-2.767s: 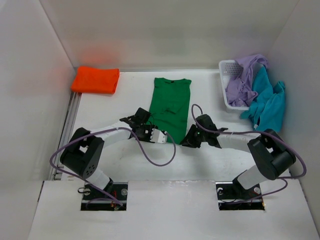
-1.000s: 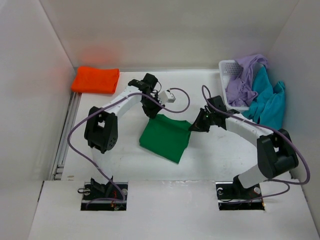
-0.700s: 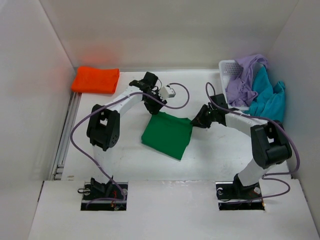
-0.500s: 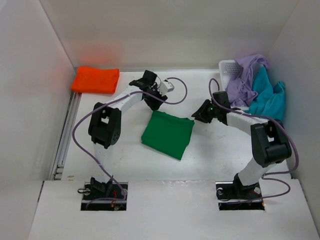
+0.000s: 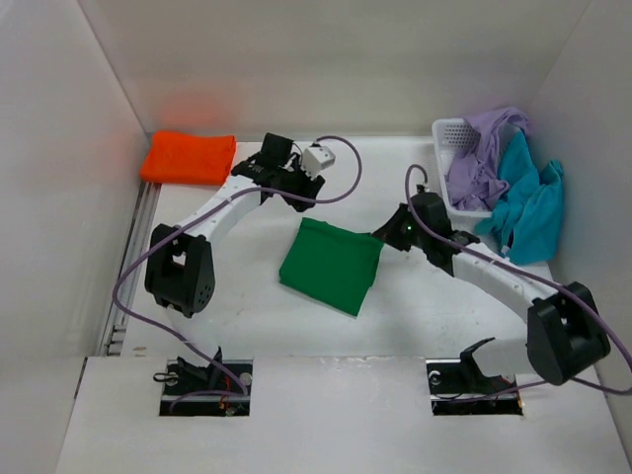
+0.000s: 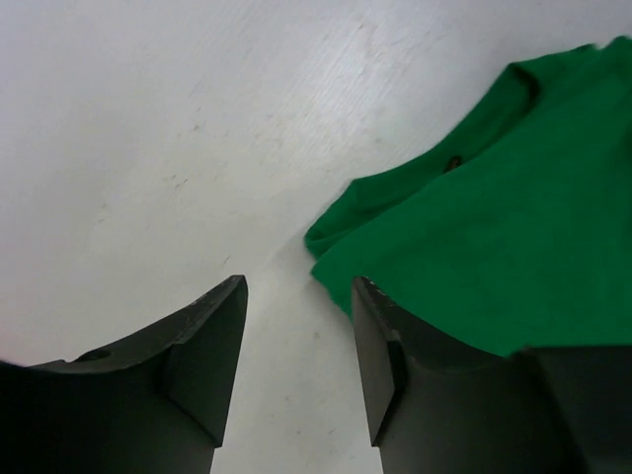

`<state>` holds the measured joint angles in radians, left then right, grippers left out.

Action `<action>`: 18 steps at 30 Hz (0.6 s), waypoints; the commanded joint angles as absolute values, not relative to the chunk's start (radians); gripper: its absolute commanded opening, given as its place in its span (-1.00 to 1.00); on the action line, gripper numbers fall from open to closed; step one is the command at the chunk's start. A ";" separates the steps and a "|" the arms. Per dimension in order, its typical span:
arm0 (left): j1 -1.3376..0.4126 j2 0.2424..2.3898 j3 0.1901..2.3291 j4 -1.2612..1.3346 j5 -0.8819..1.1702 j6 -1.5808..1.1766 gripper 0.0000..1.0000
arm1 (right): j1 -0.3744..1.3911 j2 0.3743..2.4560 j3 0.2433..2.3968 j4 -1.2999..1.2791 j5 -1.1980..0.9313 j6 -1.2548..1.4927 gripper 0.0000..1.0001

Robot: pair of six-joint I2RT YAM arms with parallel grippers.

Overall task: Fold and stack the t-shirts
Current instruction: Smooth out wrinkles on the folded tshirt

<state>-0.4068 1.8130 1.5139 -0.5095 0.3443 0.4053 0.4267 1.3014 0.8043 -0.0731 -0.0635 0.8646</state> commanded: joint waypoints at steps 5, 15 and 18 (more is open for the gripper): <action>-0.444 1.945 1.537 -0.528 0.483 0.344 -0.14 | 0.464 1.509 0.822 -0.077 -0.012 0.916 -1.00; -0.395 2.123 1.692 -0.476 0.350 0.238 -0.08 | 0.395 1.736 1.009 -0.021 0.006 0.887 -1.00; -0.383 2.134 1.716 -0.463 0.302 0.209 -0.04 | 0.372 1.804 1.080 -0.040 -0.012 0.856 -1.00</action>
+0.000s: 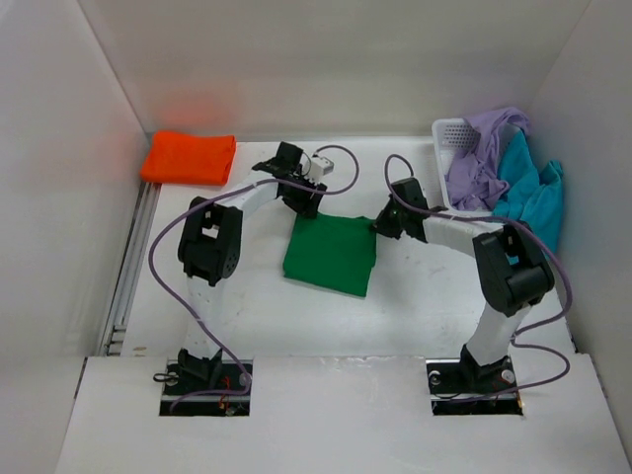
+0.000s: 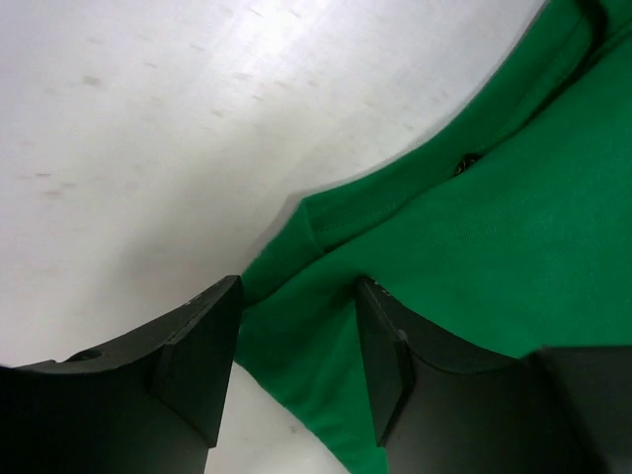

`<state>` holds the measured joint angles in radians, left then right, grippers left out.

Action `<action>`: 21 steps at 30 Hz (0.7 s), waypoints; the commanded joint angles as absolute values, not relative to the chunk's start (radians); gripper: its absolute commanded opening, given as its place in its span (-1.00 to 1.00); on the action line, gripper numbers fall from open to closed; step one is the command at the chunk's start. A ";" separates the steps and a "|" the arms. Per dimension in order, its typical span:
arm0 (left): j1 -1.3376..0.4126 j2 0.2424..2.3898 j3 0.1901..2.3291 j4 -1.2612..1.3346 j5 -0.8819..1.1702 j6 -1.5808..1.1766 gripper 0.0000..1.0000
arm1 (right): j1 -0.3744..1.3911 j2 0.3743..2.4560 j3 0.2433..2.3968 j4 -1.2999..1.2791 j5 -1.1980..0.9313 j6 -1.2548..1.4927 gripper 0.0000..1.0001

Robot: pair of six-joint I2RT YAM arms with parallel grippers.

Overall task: Fold and stack the t-shirts
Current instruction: Smooth out wrinkles on the folded tshirt

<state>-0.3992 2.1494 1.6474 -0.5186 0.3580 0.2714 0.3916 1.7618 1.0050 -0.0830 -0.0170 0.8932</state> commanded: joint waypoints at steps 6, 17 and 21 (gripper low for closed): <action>-0.360 1.987 1.691 -0.433 0.305 0.149 0.12 | 0.357 1.786 1.152 -0.064 -0.071 0.767 -0.92; -0.332 1.824 1.430 -0.521 0.367 0.104 0.34 | 0.426 1.568 0.980 -0.238 -0.022 0.765 0.08; -0.317 1.893 1.393 -0.566 0.432 0.054 0.33 | 0.447 1.594 0.930 -0.223 -0.020 0.816 0.11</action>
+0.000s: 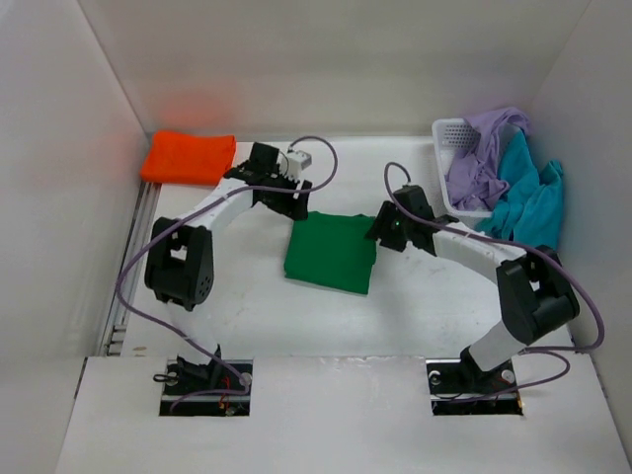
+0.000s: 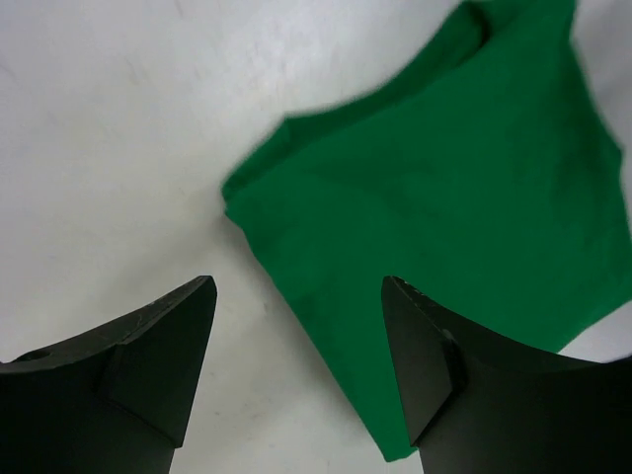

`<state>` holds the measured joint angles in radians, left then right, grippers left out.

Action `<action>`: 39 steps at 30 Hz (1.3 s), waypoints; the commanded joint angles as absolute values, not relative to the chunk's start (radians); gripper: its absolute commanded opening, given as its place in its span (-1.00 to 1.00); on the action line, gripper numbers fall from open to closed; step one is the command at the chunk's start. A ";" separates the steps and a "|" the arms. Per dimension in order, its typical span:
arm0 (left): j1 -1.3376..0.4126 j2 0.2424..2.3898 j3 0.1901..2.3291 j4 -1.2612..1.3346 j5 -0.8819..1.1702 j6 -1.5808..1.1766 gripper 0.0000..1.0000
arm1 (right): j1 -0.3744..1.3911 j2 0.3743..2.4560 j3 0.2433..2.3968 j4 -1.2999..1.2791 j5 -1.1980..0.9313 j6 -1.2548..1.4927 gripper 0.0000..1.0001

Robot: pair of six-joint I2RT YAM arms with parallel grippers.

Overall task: Fold and stack the t-shirts
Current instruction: Smooth out wrinkles on the folded tshirt, then put the neatly folded tshirt into the corner of the board with the left arm

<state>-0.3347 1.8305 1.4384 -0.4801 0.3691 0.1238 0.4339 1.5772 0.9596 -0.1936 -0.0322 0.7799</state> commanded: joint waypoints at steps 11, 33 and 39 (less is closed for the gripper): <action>-0.355 1.965 1.338 -0.584 0.462 -0.009 0.34 | 0.507 1.652 0.907 -0.186 -0.043 0.864 0.11; -0.269 1.999 1.396 -0.577 0.663 -0.149 -1.00 | 0.467 1.511 0.802 -0.164 -0.055 0.884 0.06; -0.231 1.916 1.460 -0.552 0.329 0.052 -1.00 | 0.387 1.326 0.738 -0.192 -0.041 0.879 0.06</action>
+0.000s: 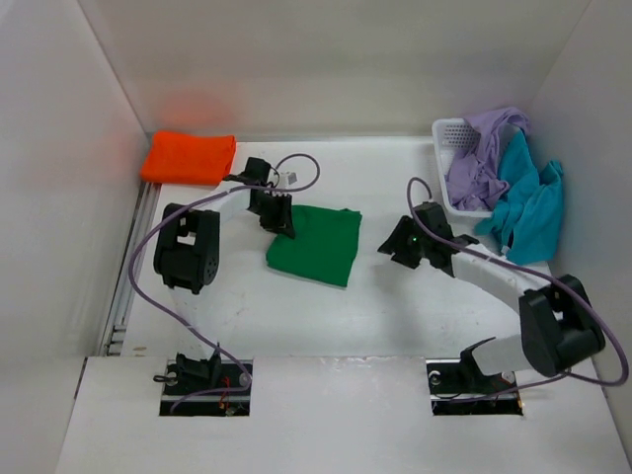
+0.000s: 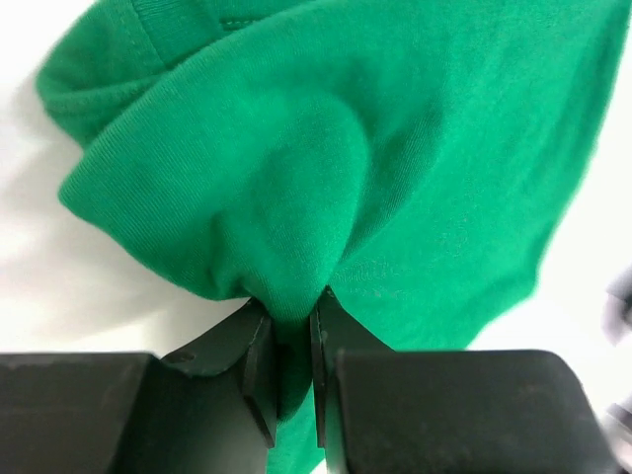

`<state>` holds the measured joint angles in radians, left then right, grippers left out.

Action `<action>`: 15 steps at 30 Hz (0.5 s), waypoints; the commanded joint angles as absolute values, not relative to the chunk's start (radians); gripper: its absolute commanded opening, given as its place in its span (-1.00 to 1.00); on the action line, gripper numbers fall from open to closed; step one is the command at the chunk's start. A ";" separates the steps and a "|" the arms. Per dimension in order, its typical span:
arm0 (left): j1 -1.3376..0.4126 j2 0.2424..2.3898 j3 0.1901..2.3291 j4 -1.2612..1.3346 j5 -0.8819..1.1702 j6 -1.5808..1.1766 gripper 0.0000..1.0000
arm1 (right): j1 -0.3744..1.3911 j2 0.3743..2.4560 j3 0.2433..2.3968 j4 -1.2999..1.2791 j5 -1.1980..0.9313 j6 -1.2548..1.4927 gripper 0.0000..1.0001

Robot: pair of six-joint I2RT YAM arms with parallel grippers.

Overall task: Fold and stack the t-shirts
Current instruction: Put the neatly folded tshirt into the corner of the board with the left arm

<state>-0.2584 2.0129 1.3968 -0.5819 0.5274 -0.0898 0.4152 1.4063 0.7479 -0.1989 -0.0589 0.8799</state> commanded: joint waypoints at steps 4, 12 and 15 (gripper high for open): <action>-0.177 1.939 1.503 -0.465 0.114 0.194 -1.00 | 0.343 1.255 0.732 -0.225 -0.035 0.859 0.07; -0.091 2.046 1.706 -0.302 -0.124 0.403 -1.00 | 0.291 1.210 0.726 -0.267 -0.028 0.825 0.07; -0.079 2.074 1.775 -0.275 -0.153 0.446 -1.00 | 0.291 1.204 0.719 -0.273 -0.026 0.821 0.07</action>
